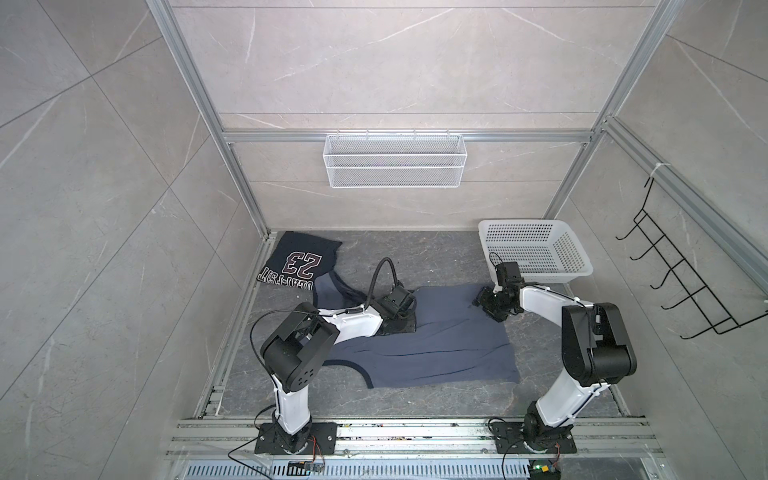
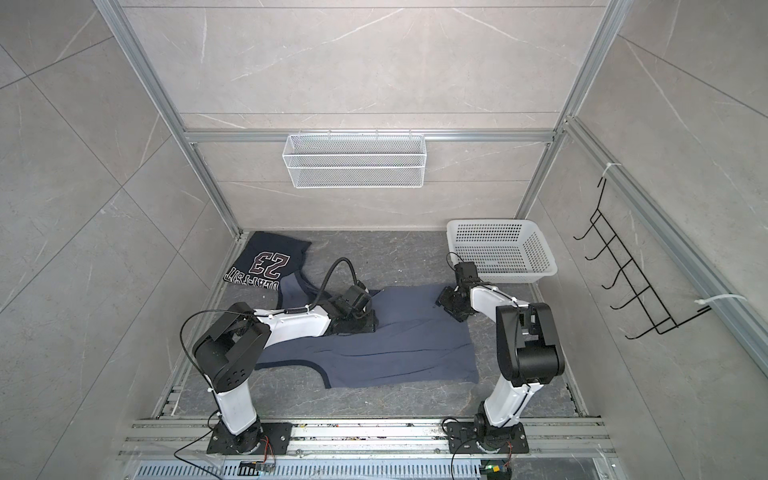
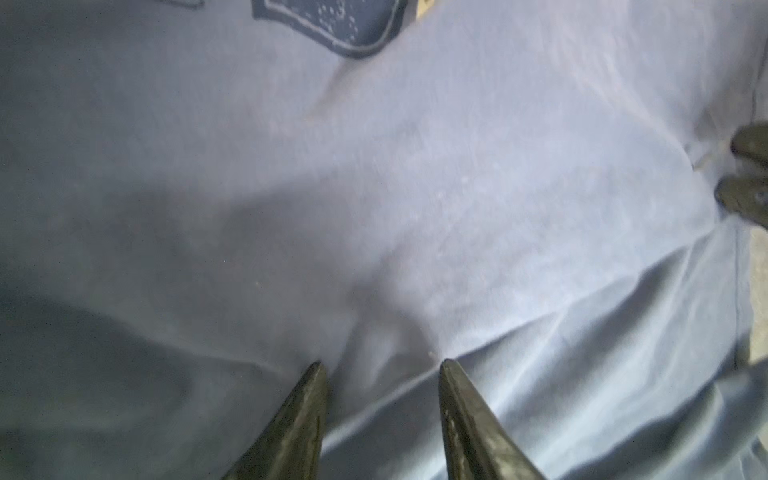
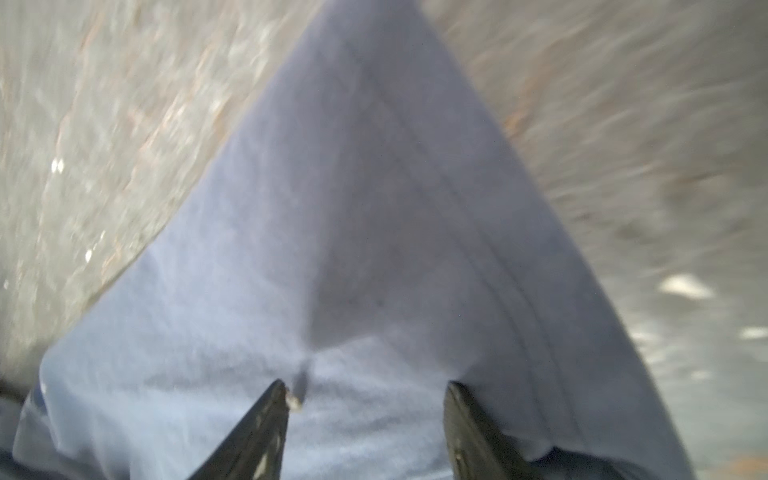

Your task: Fold and stack the tank tops

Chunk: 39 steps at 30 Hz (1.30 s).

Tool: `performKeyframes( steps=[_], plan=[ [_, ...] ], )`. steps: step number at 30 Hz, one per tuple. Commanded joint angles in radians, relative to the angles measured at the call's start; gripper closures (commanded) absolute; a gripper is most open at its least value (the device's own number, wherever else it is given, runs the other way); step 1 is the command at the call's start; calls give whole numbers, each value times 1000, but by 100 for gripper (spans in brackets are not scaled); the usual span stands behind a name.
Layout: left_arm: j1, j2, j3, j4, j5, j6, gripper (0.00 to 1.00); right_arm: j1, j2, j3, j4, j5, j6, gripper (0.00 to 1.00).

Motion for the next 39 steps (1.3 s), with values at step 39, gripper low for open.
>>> performKeyframes(
  steps=[39],
  plan=[
    [509, 227, 586, -690, -517, 60, 63, -28, 7, -78, -35, 35, 8, 38]
  ],
)
